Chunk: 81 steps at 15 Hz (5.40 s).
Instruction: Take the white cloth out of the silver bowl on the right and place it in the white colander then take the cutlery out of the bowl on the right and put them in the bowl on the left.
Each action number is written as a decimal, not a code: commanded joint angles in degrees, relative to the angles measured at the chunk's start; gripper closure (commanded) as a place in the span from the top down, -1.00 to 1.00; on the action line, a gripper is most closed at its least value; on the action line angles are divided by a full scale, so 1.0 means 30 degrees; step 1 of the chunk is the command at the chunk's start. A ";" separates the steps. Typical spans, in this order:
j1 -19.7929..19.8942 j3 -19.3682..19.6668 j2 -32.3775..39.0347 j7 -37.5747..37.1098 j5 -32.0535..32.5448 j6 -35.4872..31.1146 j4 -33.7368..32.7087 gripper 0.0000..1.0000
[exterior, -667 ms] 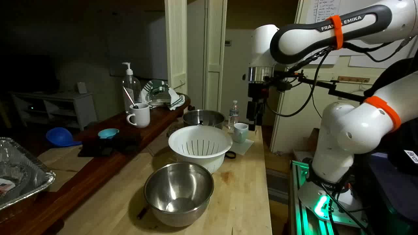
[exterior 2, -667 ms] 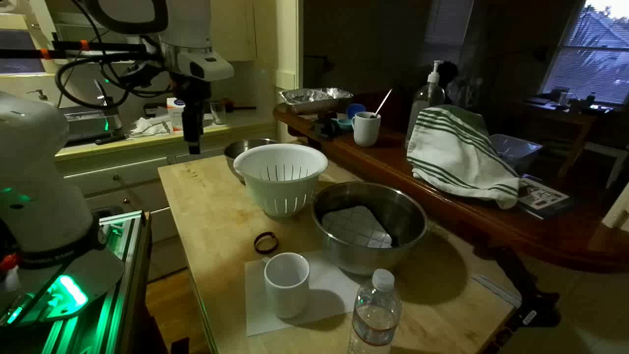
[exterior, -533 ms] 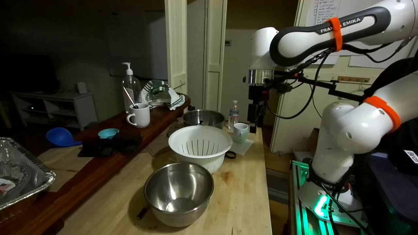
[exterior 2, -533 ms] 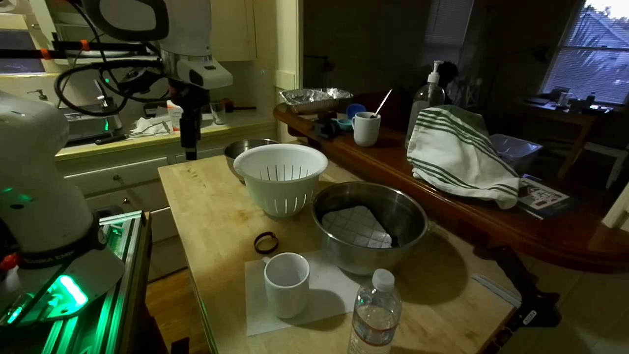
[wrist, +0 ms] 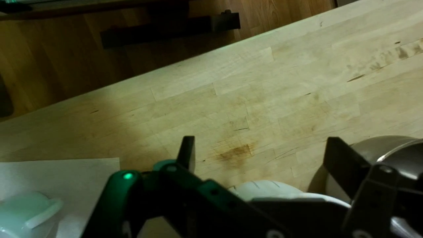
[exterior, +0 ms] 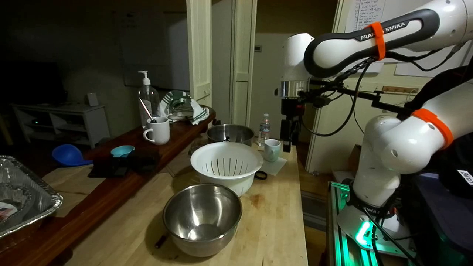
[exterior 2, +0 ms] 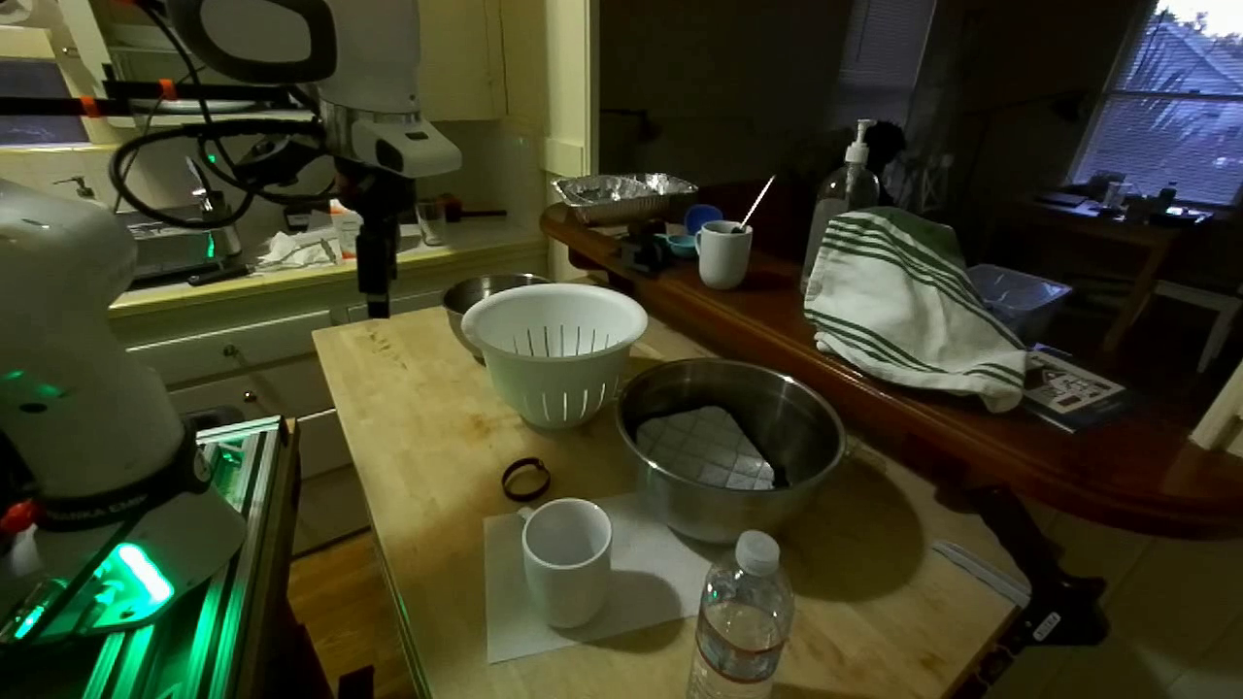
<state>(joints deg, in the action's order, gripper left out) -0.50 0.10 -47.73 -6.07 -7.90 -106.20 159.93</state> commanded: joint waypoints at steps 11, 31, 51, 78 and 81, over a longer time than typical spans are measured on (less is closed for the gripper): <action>0.4422 -0.1113 0.4747 -0.1432 1.4993 -0.3987 -0.4283 1.00; 0.3868 0.4721 0.7849 0.3832 1.0251 -1.2096 -0.5976 1.00; 0.2811 0.4202 1.5653 0.7225 0.3934 -0.8163 -1.3527 1.00; 0.4530 0.1051 2.3321 1.0037 -0.0027 -0.9434 -1.6358 1.00; 0.4720 0.0857 2.3856 1.0190 -0.0221 -0.9343 -1.6831 1.00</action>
<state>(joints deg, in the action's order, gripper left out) 12.30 3.88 21.47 22.72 -6.59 -133.82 111.60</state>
